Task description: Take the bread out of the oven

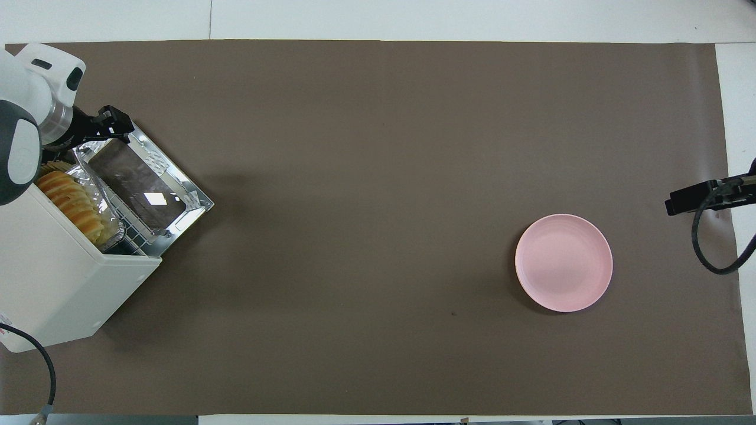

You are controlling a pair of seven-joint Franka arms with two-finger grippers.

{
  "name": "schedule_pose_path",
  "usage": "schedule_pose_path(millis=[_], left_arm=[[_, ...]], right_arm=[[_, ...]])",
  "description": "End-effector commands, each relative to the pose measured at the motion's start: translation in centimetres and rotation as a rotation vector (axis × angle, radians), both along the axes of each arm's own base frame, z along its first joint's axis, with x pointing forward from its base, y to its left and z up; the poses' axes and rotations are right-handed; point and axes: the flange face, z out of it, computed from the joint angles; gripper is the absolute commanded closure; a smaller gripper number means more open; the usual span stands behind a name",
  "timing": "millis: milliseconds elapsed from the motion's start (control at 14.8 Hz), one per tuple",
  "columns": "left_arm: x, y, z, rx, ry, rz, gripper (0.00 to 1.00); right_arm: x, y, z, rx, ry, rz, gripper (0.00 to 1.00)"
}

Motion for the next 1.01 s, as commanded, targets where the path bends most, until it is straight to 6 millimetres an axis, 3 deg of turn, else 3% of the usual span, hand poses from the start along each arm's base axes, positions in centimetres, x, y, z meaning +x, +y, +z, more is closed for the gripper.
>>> schedule_pose_path(millis=[0,338,473,609,676,811,879,947], left_arm=[[-1.6,0.7,-2.1,0.037,0.003,0.044,0.00],[-3.3,1.1,-4.2,0.037,0.034,0.079,0.00],[-4.1,1.2,-6.4,0.029,0.027,0.094,0.00],[-4.5,1.2,-7.3,0.024,0.014,0.114,0.00],[-4.5,1.1,-7.4,0.024,0.015,0.116,0.04],[-4.9,1.0,-8.0,0.024,0.027,0.117,0.37],[-5.2,0.9,-8.2,0.025,0.030,0.109,0.61],[-5.3,1.0,-8.0,0.025,0.029,0.103,0.94]], right_arm=[[-0.5,-0.1,0.2,0.015,-0.002,-0.020,0.00],[-0.5,-0.1,0.2,0.015,-0.002,-0.019,0.00],[-0.5,-0.1,0.2,0.015,-0.002,-0.020,0.00],[-0.5,-0.1,0.2,0.015,-0.003,-0.019,0.00],[-0.5,-0.1,0.2,0.015,-0.002,-0.020,0.00],[-0.5,-0.1,0.2,0.015,-0.002,-0.019,0.00],[-0.5,-0.1,0.2,0.015,-0.002,-0.020,0.00],[-0.5,-0.1,0.2,0.015,-0.003,-0.020,0.00]])
